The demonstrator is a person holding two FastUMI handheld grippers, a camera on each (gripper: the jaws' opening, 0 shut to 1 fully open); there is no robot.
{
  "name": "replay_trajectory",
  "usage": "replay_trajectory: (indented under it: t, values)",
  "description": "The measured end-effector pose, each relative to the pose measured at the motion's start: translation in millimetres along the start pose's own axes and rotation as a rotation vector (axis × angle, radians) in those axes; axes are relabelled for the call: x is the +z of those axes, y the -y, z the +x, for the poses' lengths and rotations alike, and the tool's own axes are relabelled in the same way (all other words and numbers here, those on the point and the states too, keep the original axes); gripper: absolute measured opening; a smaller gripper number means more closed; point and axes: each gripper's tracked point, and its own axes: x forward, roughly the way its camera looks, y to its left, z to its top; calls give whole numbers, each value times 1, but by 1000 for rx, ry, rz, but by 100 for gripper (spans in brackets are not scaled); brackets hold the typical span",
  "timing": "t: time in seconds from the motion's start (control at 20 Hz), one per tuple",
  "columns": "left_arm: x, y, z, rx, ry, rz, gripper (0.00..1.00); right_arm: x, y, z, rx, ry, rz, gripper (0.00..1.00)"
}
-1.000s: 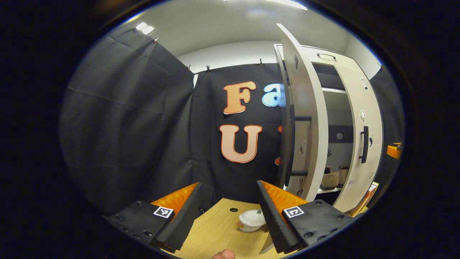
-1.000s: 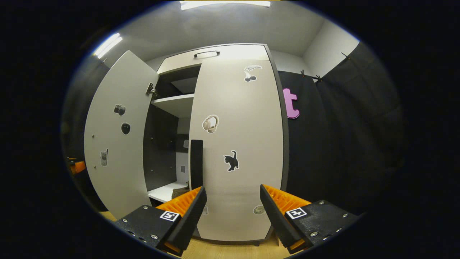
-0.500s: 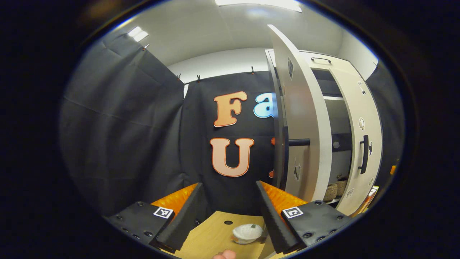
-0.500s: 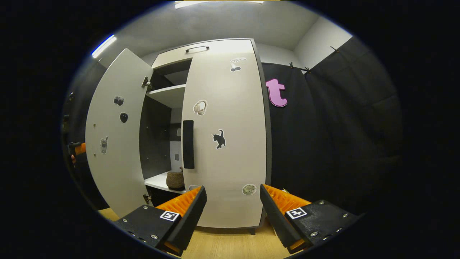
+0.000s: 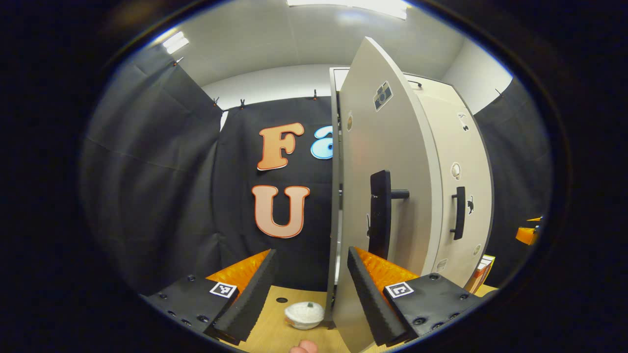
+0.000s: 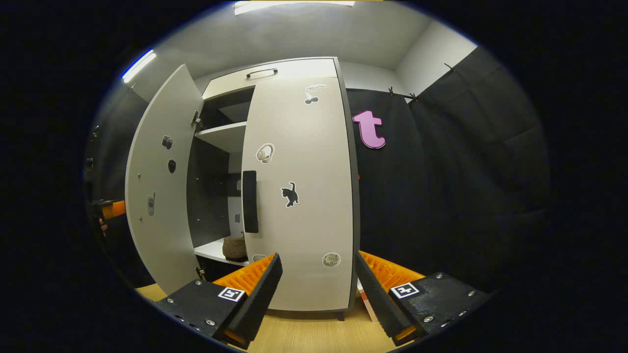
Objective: Grab one shoe with the right hand and put it into the shoe cabinet, grab the other shoe with the left hand and put it into the shoe cabinet; then close the right door with the right hand and the left door with the left hand.
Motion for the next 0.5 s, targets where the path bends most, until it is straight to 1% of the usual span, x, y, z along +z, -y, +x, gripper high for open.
replay_trajectory:
  t: [0.15,0.3,0.4,0.45,0.5]
  values:
    - [-4,30,8,-59,-10,-28,99,2,9,-4,-16,4,-15,92]
    - [-6,62,20,-131,-23,-45,99,5,12,-5,-22,9,-17,92]
    - [-8,74,24,-137,-33,-50,99,6,11,-4,-16,7,-15,92]
    - [-5,77,25,-138,-26,-43,96,7,11,-4,-16,6,-18,92]
    - [-2,80,23,-139,-19,-31,96,8,11,-4,-14,9,-23,92]
